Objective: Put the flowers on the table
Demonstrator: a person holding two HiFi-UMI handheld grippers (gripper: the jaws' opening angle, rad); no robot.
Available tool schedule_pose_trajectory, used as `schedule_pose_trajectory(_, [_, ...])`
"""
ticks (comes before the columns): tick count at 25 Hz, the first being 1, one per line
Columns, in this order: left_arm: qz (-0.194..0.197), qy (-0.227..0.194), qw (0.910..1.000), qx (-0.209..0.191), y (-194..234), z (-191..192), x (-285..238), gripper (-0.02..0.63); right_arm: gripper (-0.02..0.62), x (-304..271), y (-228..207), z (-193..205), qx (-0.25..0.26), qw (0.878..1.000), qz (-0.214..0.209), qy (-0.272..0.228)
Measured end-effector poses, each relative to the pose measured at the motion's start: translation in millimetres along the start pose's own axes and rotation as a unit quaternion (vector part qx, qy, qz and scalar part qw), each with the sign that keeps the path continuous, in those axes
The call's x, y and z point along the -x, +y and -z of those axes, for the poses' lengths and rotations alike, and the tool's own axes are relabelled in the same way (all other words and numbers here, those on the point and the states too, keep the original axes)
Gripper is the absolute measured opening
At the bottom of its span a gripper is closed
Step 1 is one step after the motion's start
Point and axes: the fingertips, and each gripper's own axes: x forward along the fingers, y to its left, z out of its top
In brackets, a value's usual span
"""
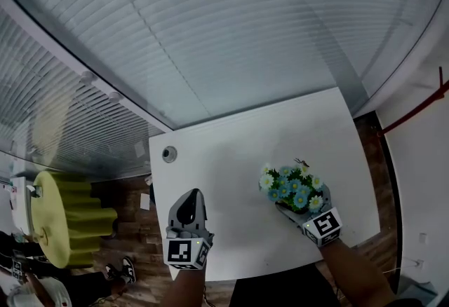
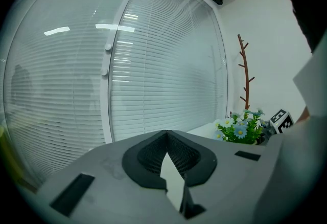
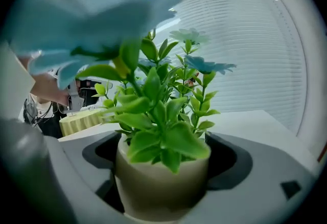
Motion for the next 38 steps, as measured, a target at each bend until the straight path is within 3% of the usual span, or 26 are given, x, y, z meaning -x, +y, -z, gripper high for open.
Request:
schedule_pose_trajectory(8, [0.004,0.001,1.0,-0.001,-6.1,1.1,0.7,0.003,0.535,5.3,5.9,11.1,0.024,1.0,-0.007,-0.003])
schedule_pose_trajectory(16, [0.013,-0.007,0.9999,-0.006,-19.0,-10.4,0.7,0.003,0.537,25.8,9.5,21.6,0.016,1.0,-0.007,0.009])
schedule_pose_trajectory(31, [0.035,-0.006,0.9992,-0.019,-34.8,-21.4,14.5,0.003,0.537,58.3,10.4,-10.8,0.032,0.999,0.007,-0.015])
schedule_pose_trajectory(38, [0.025,-0.012,0.9995,-0.014,-24.6,-29.6,32.6,0.003,0.537,74.1,22.1,-43.4,0.047,0.998,-0.004,-0.036])
